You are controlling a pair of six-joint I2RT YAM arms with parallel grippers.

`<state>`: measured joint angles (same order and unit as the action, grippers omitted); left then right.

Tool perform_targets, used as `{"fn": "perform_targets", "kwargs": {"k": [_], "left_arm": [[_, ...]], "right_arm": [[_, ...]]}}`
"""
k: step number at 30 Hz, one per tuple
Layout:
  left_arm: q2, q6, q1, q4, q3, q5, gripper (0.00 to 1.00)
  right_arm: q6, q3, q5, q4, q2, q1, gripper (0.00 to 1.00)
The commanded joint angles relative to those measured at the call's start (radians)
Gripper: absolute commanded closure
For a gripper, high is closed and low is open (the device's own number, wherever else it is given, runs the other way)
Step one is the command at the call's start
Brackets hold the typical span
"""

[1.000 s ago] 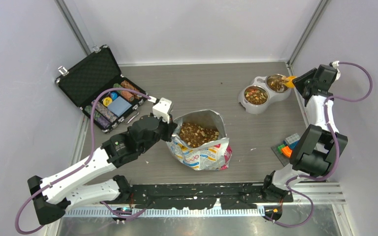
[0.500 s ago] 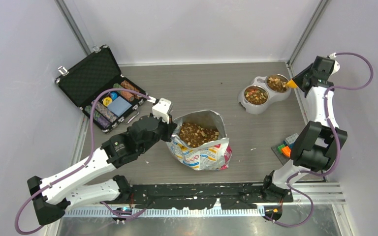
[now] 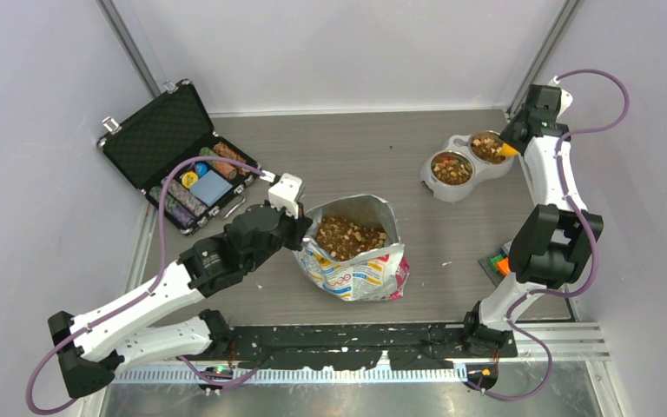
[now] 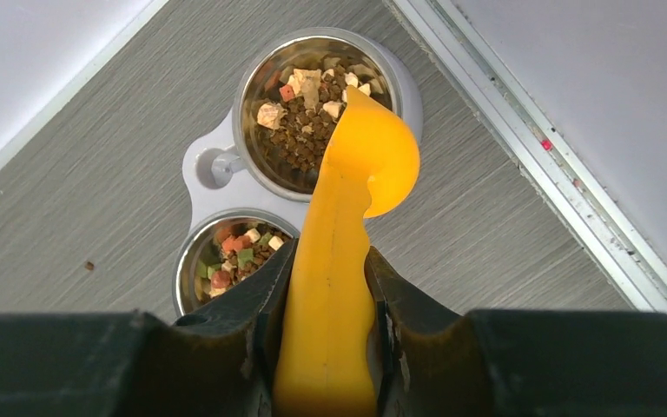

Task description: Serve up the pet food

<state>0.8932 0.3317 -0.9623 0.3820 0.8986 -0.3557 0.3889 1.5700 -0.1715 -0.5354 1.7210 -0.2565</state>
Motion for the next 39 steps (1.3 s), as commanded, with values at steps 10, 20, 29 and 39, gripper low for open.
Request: {"fn": "perform_targets", "kwargs": {"k": [10,20,29,39], "left_arm": [[-0.033,-0.023,0.0,-0.086,0.011,-0.032,1.0],[-0.033,0.0,0.0,-0.042,0.043,-0.013,1.0],[-0.018,0.029,0.001,0.002,0.078,-0.017,1.0],[-0.016,0.026,0.0,0.014,0.078,-0.032,1.0]], "right_arm": [[-0.053,-0.02,-0.085,0.046,-0.131,0.018,0.95],[0.133,-0.15,0.092,0.046,-0.391,-0.032,0.95],[0.344,-0.355,0.52,0.154,-0.784,-0.092,0.95],[0.529,-0.461,1.01,0.214,-1.102,-0.008,0.95]]}}
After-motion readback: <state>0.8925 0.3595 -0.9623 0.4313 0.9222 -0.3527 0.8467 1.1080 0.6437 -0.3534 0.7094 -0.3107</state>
